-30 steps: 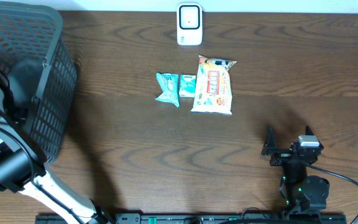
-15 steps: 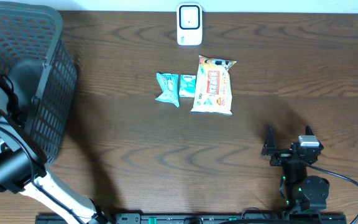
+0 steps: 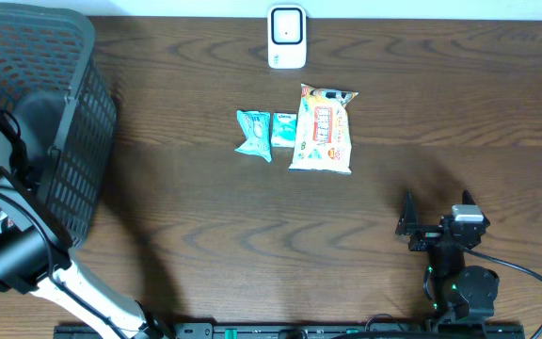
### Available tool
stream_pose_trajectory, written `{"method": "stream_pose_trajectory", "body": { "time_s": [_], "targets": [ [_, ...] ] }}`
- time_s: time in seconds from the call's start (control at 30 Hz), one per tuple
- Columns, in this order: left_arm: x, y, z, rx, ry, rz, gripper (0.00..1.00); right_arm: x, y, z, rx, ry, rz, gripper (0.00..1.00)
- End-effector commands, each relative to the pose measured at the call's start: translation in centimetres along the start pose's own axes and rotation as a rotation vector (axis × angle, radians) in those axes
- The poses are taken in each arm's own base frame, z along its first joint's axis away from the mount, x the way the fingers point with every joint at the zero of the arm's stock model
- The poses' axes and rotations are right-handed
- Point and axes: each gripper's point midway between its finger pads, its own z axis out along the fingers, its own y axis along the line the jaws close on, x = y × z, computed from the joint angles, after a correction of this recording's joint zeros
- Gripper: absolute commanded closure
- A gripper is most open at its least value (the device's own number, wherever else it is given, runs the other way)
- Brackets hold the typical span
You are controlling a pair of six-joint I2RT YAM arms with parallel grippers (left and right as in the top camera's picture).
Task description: Scan the item barcode
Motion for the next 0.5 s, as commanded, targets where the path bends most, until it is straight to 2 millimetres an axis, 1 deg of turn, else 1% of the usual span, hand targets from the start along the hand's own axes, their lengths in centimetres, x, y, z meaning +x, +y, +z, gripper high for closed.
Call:
{"method": "stream_pose_trajectory", "body": {
  "time_s": [0.0, 0.03, 0.27, 0.33, 0.4, 0.43, 0.47],
  "targets": [
    [0.3, 0.4, -0.3, 0.017, 0.025, -0.022, 0.26, 0.1, -0.2, 0.0, 0.008, 0.002, -0.007, 0.01],
    [0.3, 0.4, -0.2, 0.017, 0.026, -0.022, 0.17, 0.1, -0.2, 0.0, 0.008, 0.002, -0.007, 0.01],
    [0.1, 0.9, 0.1, 0.010, 0.033, -0.049, 0.09, 0.1, -0.2, 0.0, 0.008, 0.002, -0.007, 0.01],
    [0.1, 1.2, 0.4, 0.004, 0.039, -0.054, 0.04, 0.1, -0.2, 0.0, 0.008, 0.002, -0.007, 0.01],
    [0.4, 1.6, 0.8, -0.006, 0.050, -0.056, 0.04, 0.1, -0.2, 0.0, 0.008, 0.002, -0.007, 0.01],
    [0.5, 1.8, 1.0, -0.013, 0.057, -0.056, 0.07, 0.1, -0.2, 0.0, 0.008, 0.002, -0.007, 0.01],
    [0.7, 1.9, 1.3, -0.017, 0.062, -0.056, 0.14, 0.1, -0.2, 0.0, 0.008, 0.002, -0.007, 0.01]
  ]
}}
